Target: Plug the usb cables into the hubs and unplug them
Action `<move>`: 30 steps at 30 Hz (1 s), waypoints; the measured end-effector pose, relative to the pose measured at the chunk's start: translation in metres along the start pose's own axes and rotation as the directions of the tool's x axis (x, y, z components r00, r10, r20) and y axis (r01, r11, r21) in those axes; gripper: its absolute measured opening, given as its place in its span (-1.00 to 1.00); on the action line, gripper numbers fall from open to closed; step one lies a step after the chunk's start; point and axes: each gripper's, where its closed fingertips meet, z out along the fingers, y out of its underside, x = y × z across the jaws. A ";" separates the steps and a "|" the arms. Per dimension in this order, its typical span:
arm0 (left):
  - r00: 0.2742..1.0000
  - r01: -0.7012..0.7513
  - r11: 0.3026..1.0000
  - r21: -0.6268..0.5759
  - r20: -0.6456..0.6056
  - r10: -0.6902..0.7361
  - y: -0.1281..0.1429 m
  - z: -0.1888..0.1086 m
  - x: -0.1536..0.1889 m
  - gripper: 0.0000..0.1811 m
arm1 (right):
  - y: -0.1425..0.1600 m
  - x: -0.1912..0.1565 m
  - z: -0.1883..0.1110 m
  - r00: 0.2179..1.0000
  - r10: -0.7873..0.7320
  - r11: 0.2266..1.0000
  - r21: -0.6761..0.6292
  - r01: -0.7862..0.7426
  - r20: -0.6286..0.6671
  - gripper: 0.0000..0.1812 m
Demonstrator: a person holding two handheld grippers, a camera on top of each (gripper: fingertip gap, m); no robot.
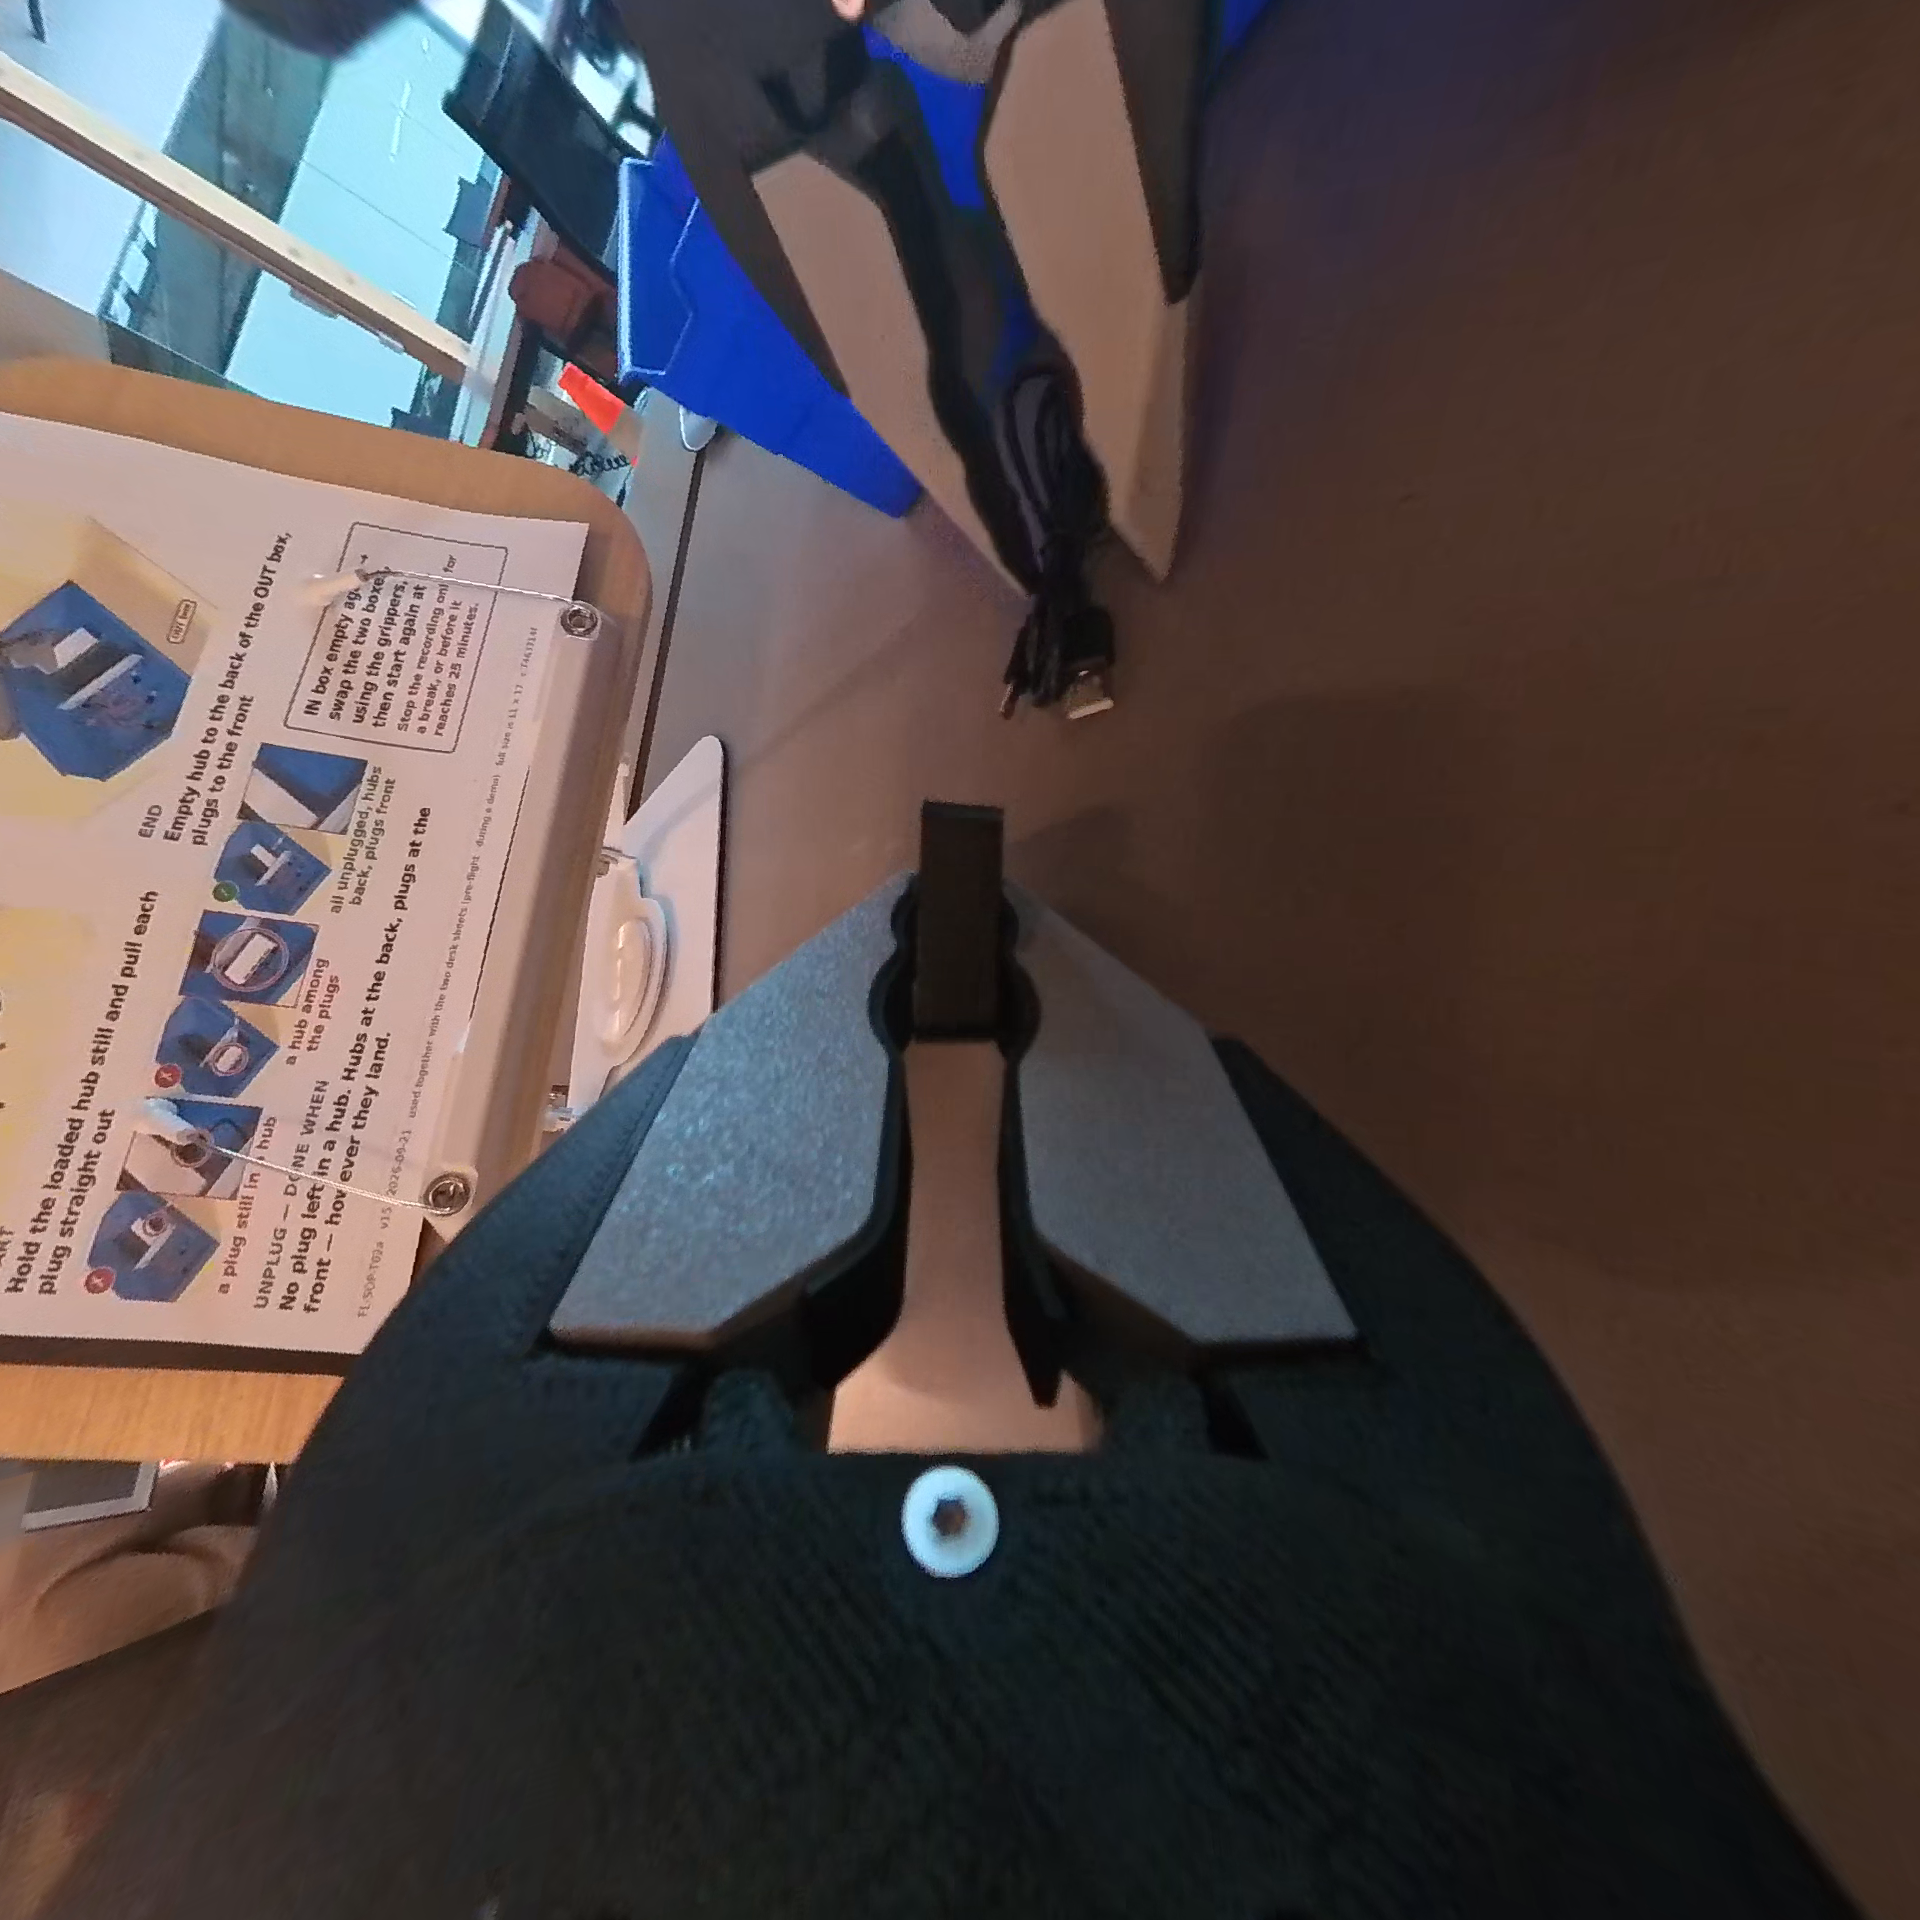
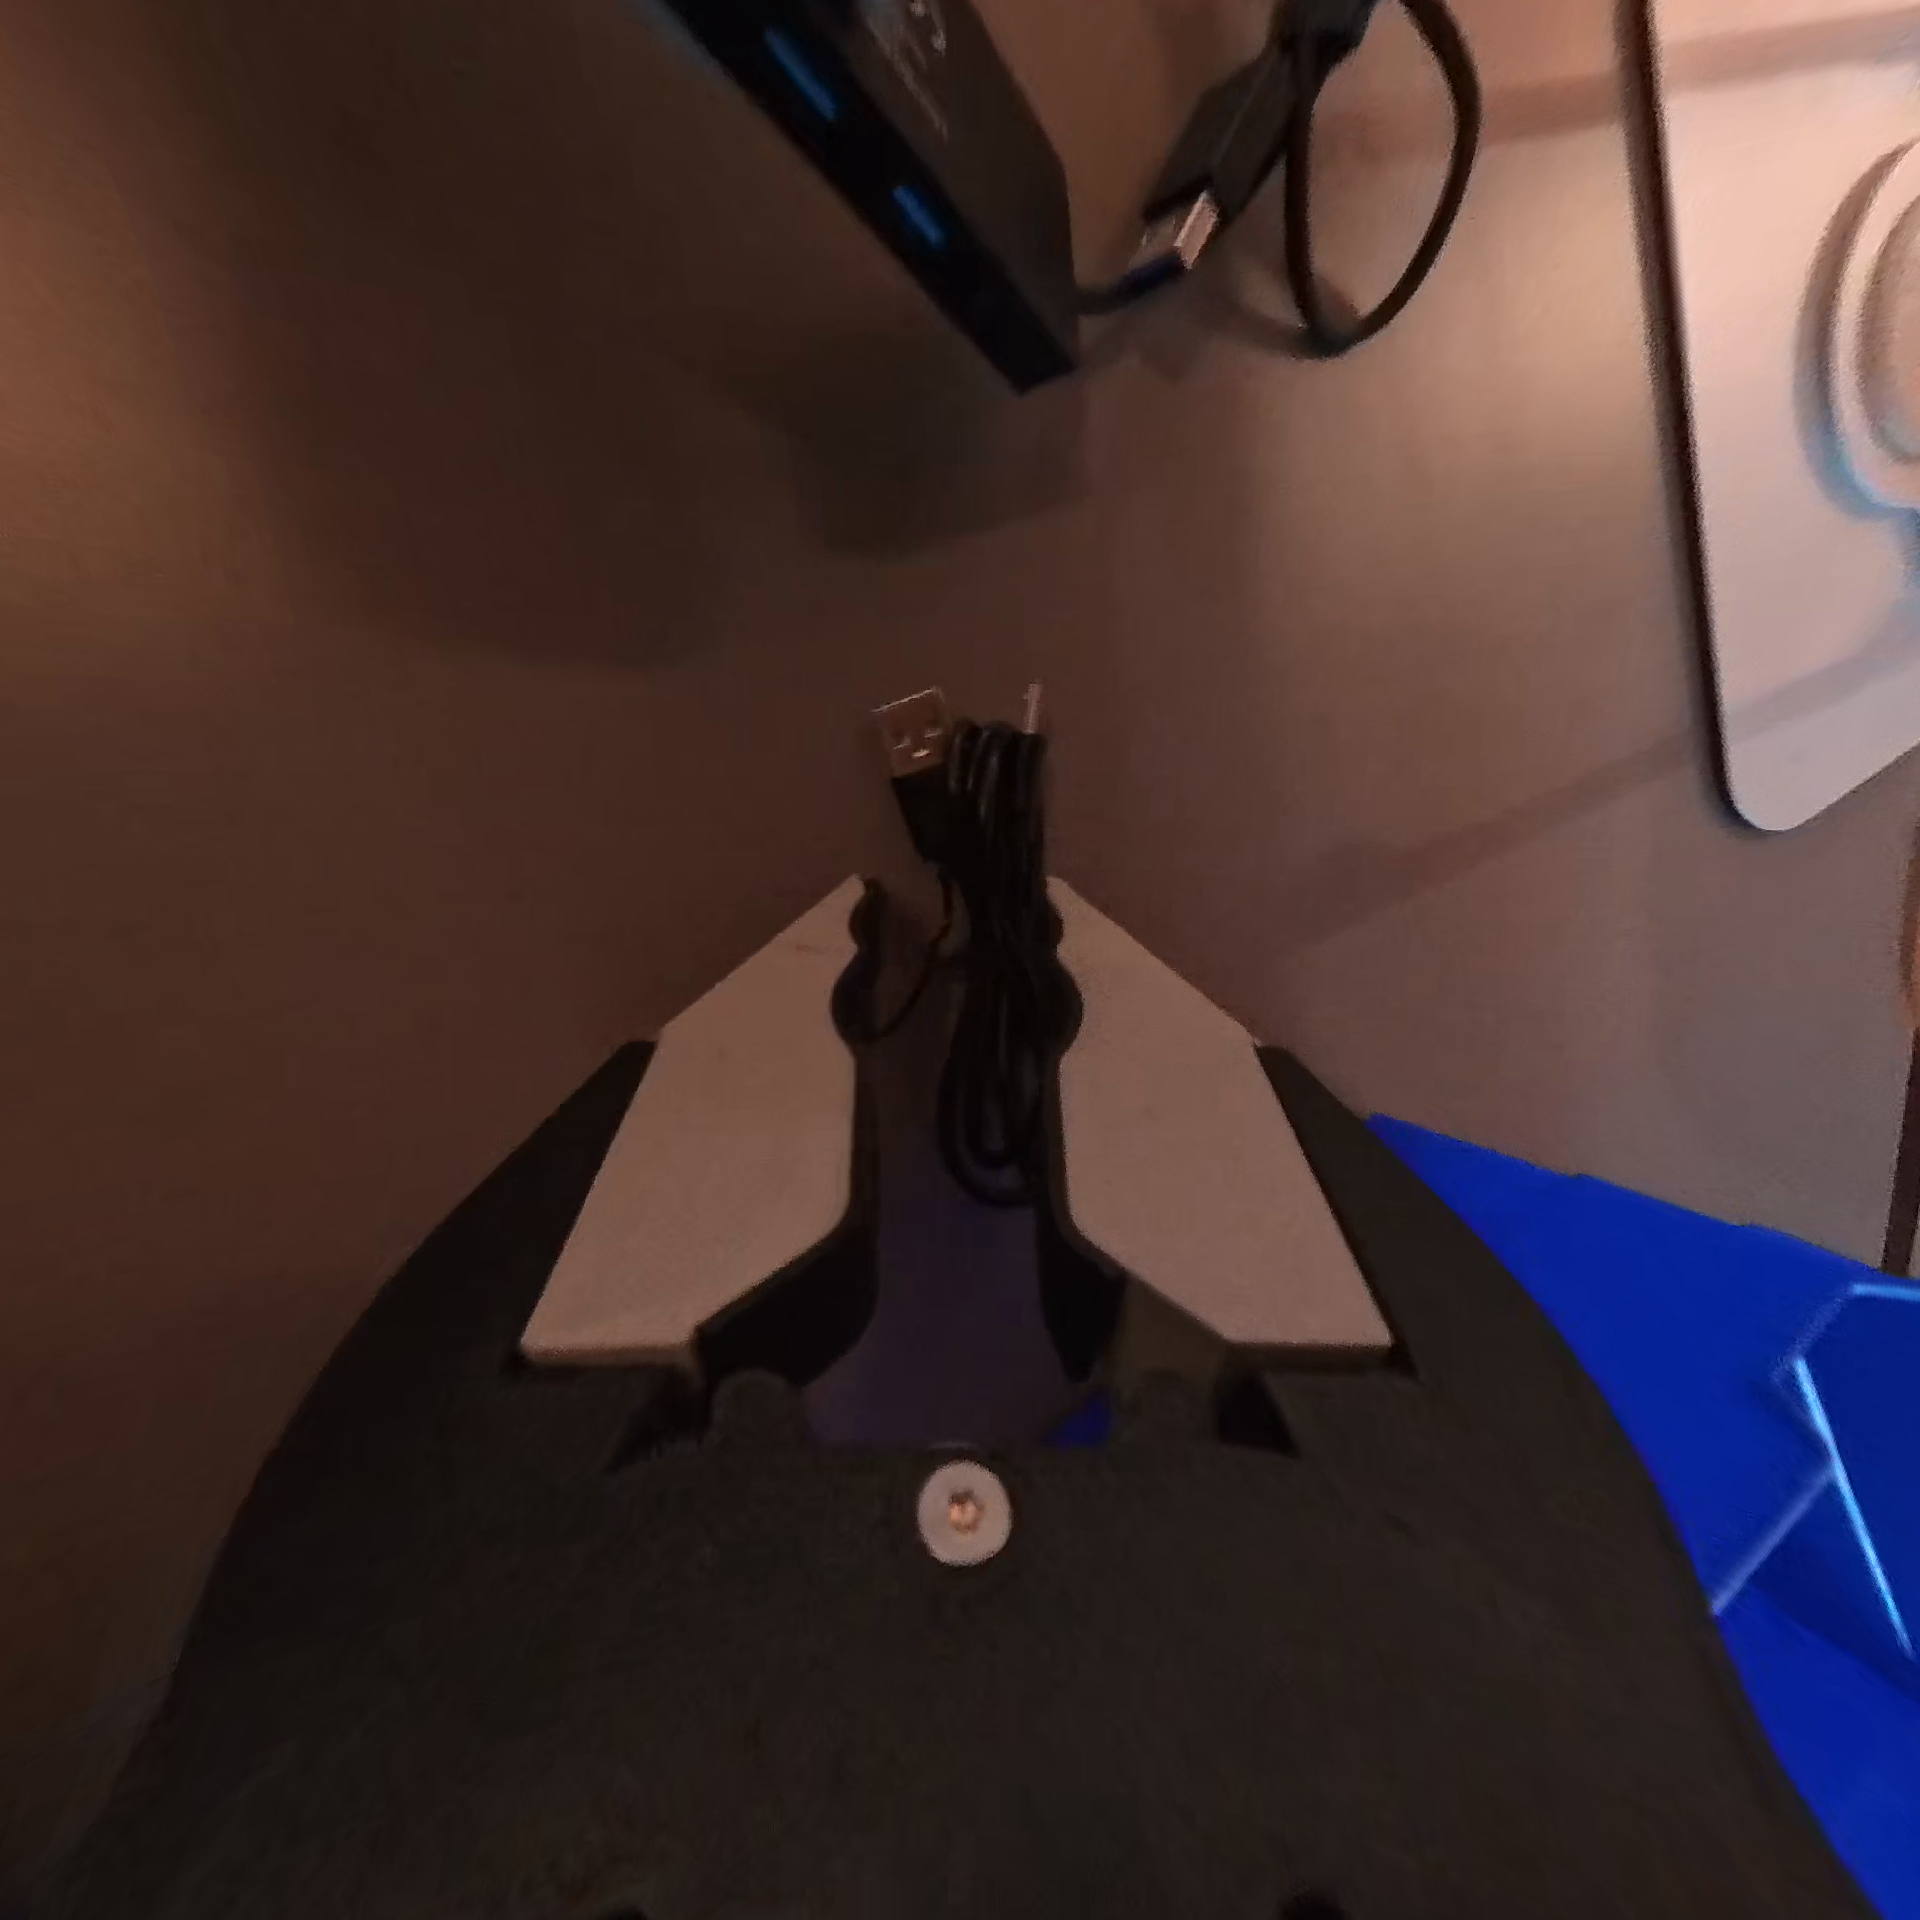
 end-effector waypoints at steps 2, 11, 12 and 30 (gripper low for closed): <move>1.000 -0.001 1.000 -0.001 0.000 0.001 0.000 0.000 0.000 -0.90 | 0.001 0.002 0.003 1.000 0.015 1.000 0.002 -0.015 -0.002 -0.82; 1.000 -0.011 1.000 0.000 0.006 0.011 -0.001 0.000 0.000 -0.91 | -0.013 0.003 0.004 0.988 0.133 0.989 0.054 -0.137 0.073 -0.87; 1.000 -0.017 1.000 -0.001 0.007 0.017 -0.001 0.000 0.000 -0.91 | -0.017 0.000 0.002 0.981 0.160 0.983 0.074 -0.169 0.111 -0.88; 0.998 -0.058 0.998 -0.019 0.006 0.058 0.001 0.001 0.003 -0.91 | -0.038 -0.025 -0.020 0.971 0.040 0.972 0.216 -0.092 0.237 -0.77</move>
